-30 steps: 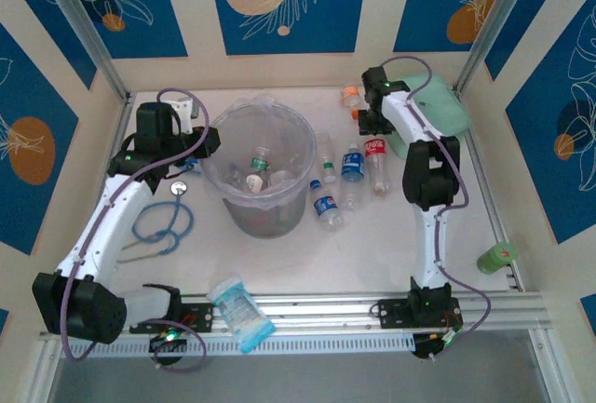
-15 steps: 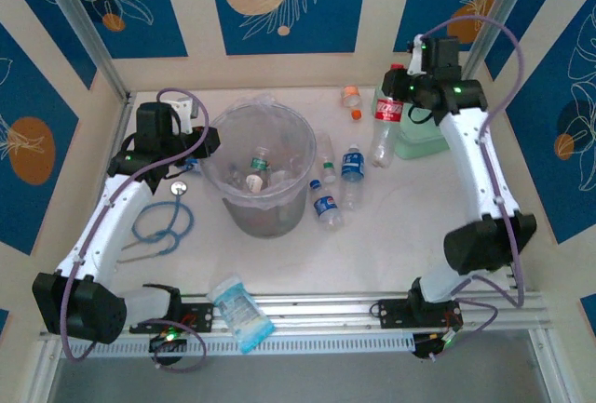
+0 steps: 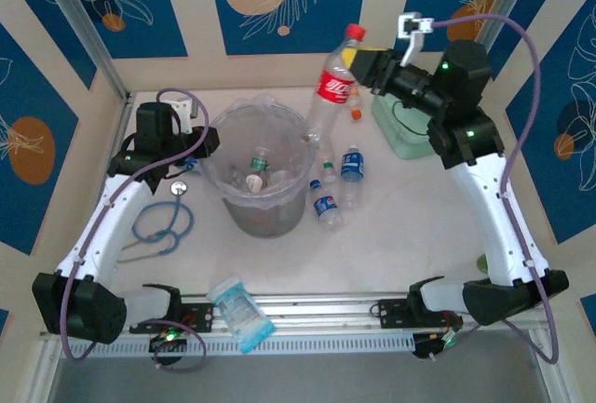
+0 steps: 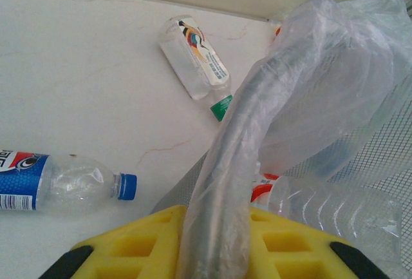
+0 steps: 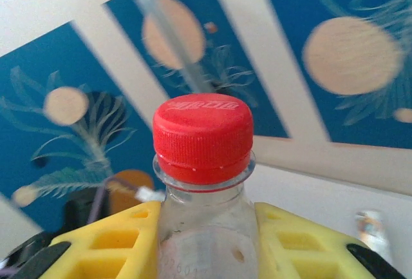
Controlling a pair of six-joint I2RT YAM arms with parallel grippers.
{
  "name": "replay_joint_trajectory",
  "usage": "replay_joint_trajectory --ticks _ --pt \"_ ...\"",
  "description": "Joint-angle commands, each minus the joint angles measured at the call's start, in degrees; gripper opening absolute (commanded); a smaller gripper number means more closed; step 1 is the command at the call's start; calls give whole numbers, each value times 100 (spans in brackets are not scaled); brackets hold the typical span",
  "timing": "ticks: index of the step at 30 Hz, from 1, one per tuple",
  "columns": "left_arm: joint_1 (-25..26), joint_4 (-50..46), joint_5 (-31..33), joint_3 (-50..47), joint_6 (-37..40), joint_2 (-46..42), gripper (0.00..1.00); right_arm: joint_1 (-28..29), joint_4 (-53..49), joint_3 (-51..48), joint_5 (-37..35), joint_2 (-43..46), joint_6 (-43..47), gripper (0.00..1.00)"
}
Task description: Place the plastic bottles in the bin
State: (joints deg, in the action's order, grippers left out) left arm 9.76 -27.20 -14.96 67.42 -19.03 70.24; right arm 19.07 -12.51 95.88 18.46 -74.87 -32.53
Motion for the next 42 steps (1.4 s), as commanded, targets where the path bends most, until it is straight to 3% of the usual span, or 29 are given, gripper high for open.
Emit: replay_joint_trajectory --ticks 1,10,17,23,42 --pt "-82 -145 126 -106 153 11 24 551 592 -34 316 -221 298 0" --pt "-81 -145 143 -99 147 2 24 1835 630 -302 -97 -851 1421 0" --pt "-79 -136 154 -107 145 -25 24 2433 904 -741 -635 -1201 1588 0" --pt "-71 -130 159 -118 142 -12 24 2856 410 -870 -1765 -1570 2009 0" --pt "-72 -163 187 -102 170 0 24 3006 -1175 -661 -2370 -3174 1733 0"
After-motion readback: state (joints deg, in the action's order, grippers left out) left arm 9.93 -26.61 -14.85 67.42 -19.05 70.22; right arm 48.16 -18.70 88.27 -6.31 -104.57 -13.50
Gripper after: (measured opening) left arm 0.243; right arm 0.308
